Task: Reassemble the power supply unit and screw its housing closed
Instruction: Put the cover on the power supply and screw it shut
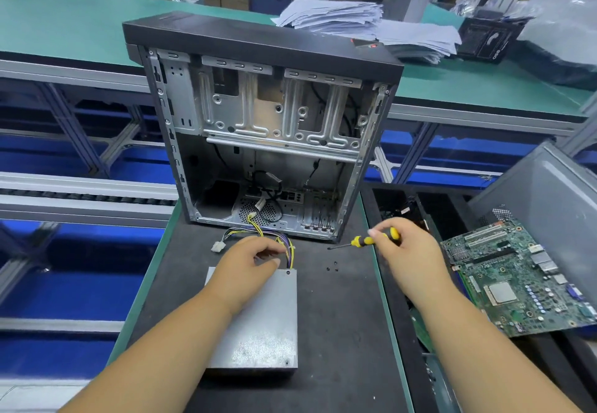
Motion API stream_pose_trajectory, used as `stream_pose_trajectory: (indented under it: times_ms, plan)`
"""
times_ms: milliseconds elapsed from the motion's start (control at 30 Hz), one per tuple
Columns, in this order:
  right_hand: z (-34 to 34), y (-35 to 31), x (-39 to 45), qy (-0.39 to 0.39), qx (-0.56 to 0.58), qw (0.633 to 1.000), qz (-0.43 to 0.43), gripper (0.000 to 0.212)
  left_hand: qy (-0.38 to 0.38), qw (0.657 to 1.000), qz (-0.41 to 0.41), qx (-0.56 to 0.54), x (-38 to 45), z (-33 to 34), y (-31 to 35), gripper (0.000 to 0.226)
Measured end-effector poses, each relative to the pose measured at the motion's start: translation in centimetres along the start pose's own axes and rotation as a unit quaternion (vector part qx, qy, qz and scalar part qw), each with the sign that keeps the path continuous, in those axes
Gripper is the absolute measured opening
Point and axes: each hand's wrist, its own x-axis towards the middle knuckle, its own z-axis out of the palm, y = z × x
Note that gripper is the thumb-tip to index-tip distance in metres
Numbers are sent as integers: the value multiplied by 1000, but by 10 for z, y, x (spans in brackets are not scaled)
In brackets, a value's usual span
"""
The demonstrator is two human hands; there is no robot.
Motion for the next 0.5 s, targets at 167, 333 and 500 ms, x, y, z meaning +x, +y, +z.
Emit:
stream_pose_trajectory:
  times_ms: [167, 333, 500]
  plan:
    - [17, 34, -1, -16, -41, 999, 11, 13, 27, 999, -15, -30, -5, 5, 15, 25]
    - [29, 52, -3, -48, -46, 998, 4, 12, 35, 998, -33, -36, -11, 15, 23, 26]
    - [25, 59, -3, -60, -17, 998, -1, 13, 41, 997, -41, -48, -17, 25, 27, 27]
